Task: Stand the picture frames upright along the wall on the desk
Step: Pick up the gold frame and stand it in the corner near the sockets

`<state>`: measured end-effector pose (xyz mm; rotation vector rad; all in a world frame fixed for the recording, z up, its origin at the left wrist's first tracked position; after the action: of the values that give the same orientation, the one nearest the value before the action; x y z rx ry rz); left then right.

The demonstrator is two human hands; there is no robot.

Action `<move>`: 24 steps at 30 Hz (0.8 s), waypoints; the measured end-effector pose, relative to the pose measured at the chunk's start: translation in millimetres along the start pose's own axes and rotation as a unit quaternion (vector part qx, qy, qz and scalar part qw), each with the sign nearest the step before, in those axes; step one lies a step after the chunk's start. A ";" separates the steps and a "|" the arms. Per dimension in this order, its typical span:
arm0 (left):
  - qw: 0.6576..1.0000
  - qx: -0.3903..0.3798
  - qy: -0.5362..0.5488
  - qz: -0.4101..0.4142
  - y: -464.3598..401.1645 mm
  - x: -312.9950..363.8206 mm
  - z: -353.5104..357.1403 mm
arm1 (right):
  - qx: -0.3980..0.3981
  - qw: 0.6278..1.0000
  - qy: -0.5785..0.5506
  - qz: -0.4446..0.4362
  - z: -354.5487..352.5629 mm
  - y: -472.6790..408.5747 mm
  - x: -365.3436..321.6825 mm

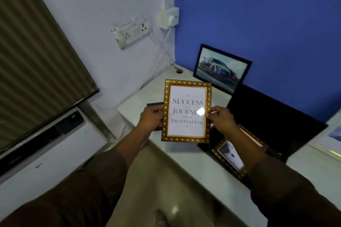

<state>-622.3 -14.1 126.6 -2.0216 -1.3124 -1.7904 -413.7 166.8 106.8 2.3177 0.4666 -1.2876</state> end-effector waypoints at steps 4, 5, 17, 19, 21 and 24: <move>1.000 -0.002 -0.024 0.016 -28.2 17.9 -46.4 | 0.016 0.999 0.034 -0.009 35.7 -31.5 -35.6; 0.999 -0.005 -0.032 0.015 -34.2 21.8 -54.6 | 0.020 0.999 0.041 -0.013 40.8 -37.6 -45.1; 0.998 -0.014 -0.036 0.044 -118.4 63.7 -92.6 | 0.018 0.993 0.096 -0.067 74.9 -118.1 -123.9; 0.998 -0.008 -0.037 0.047 -136.6 69.0 -91.1 | 0.011 0.992 0.097 -0.080 79.6 -138.1 -128.0; 0.999 -0.006 -0.033 0.040 -149.2 74.6 -87.4 | 0.000 0.992 0.090 -0.092 84.5 -157.8 -131.9; 0.999 -0.017 -0.013 0.030 -165.9 82.8 -77.7 | -0.016 0.992 0.078 -0.094 90.8 -190.5 -135.3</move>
<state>-797.8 81.2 149.2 -2.0863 -1.2240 -1.7776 -640.3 268.9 139.4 2.4047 0.7675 -1.1759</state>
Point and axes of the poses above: each hand's wrist, its own y-axis away from the middle knuckle, its own z-axis out of the palm, x = y × z, the point moved 4 cm from there along -y, towards the middle knuckle, and after that the axes turned 5 degrees about -z, right-handed, at the moved point
